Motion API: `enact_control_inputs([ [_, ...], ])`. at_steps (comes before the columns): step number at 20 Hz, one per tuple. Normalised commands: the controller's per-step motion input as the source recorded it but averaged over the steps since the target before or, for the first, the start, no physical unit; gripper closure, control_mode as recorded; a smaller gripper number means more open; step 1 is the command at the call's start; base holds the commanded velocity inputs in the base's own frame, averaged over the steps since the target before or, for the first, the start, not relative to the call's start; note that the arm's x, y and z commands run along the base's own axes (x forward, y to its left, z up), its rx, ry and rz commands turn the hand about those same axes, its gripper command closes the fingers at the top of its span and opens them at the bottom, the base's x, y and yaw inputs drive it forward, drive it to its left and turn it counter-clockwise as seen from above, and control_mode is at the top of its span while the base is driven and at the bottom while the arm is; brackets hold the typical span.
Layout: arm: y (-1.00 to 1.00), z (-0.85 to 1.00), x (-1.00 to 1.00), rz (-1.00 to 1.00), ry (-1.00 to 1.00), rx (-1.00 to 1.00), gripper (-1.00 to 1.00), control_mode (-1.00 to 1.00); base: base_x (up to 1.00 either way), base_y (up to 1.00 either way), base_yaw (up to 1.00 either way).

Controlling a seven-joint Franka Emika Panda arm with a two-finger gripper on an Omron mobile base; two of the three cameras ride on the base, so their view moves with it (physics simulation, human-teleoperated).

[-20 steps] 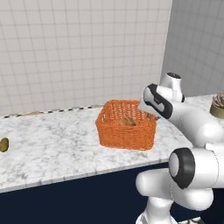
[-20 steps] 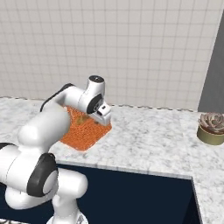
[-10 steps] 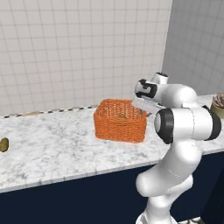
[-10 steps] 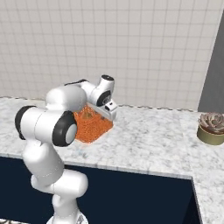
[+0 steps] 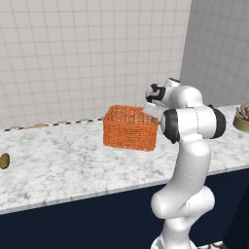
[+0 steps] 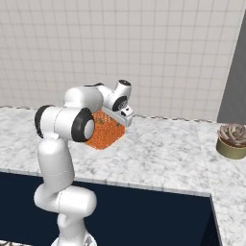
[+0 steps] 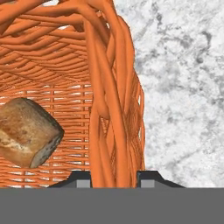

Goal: Open the cabinet, pick up the bread from the cabinet and place it in the basket. Then move the basket to the dining counter.

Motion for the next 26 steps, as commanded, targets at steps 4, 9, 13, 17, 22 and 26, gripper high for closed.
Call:
enact_control_inputs([
  [4, 0.02, 0.00, 0.00, 0.00, -0.01, 0.00, -1.00, -1.00, 0.00, 0.00, 0.00],
  [9, 0.00, 0.25, -0.27, 0.00, -0.07, 0.00, -1.00, -1.00, 0.00, 0.00, 0.00],
  [13, 0.00, 0.64, -0.72, 0.00, -0.07, 0.00, -1.00, -1.00, 0.00, 0.00, 0.00],
  [17, 0.16, 0.60, -1.00, 0.00, -0.01, -0.06, -1.00, -1.00, 0.00, 0.00, 0.00],
  [22, 0.41, 0.60, -1.00, 0.00, 0.00, -0.11, -1.00, -1.00, 0.00, 0.00, 0.00],
  [26, 0.23, 0.49, -1.00, 0.00, 0.00, -0.08, -1.00, -1.00, 0.00, 0.00, 0.00],
])
